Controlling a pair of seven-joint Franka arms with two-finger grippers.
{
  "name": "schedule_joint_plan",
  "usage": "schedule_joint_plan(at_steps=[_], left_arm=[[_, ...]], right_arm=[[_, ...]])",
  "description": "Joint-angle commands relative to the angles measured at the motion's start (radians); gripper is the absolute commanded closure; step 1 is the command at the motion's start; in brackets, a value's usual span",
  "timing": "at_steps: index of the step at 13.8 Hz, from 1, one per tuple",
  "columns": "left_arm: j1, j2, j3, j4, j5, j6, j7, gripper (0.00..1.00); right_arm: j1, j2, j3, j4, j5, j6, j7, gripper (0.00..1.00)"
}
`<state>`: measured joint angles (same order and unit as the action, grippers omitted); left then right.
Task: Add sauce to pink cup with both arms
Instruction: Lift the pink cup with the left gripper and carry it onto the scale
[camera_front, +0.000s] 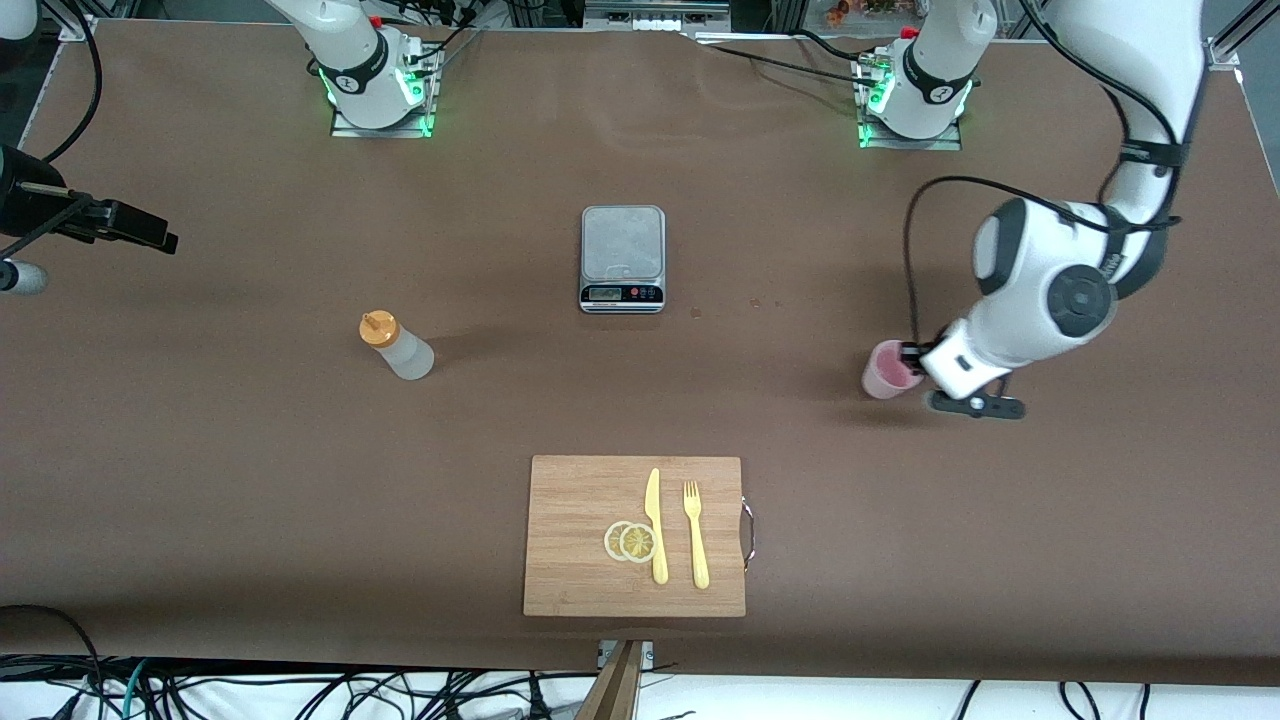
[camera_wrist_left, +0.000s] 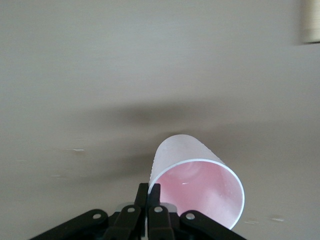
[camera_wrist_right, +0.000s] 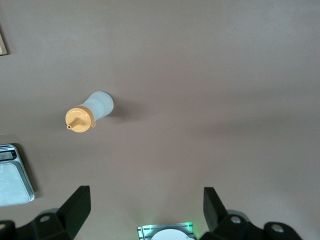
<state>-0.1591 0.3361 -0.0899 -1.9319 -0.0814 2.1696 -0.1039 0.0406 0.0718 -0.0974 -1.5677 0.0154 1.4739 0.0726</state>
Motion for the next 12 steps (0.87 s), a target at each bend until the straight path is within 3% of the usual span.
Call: schedule_joint_plan(at_steps=[1,3,12], left_arm=[[-0.003,-0.014,-0.136,0.016,-0.012,-0.028,-0.213,1.00],[-0.051,-0.011,-0.198,0.018,-0.005,-0.025,-0.331,1.00],[-0.420,0.078,-0.206,0.014,-0.017,0.124,-0.824,1.00]], right_arm=[[-0.004,0.006,0.002,0.018,0.003,-0.004,-0.004,0.00],[-0.004,0.006,0.002,0.018,0.003,0.002,-0.004,0.00],[-0.004,0.006,0.002,0.018,-0.006,0.020,-0.004,0.00]])
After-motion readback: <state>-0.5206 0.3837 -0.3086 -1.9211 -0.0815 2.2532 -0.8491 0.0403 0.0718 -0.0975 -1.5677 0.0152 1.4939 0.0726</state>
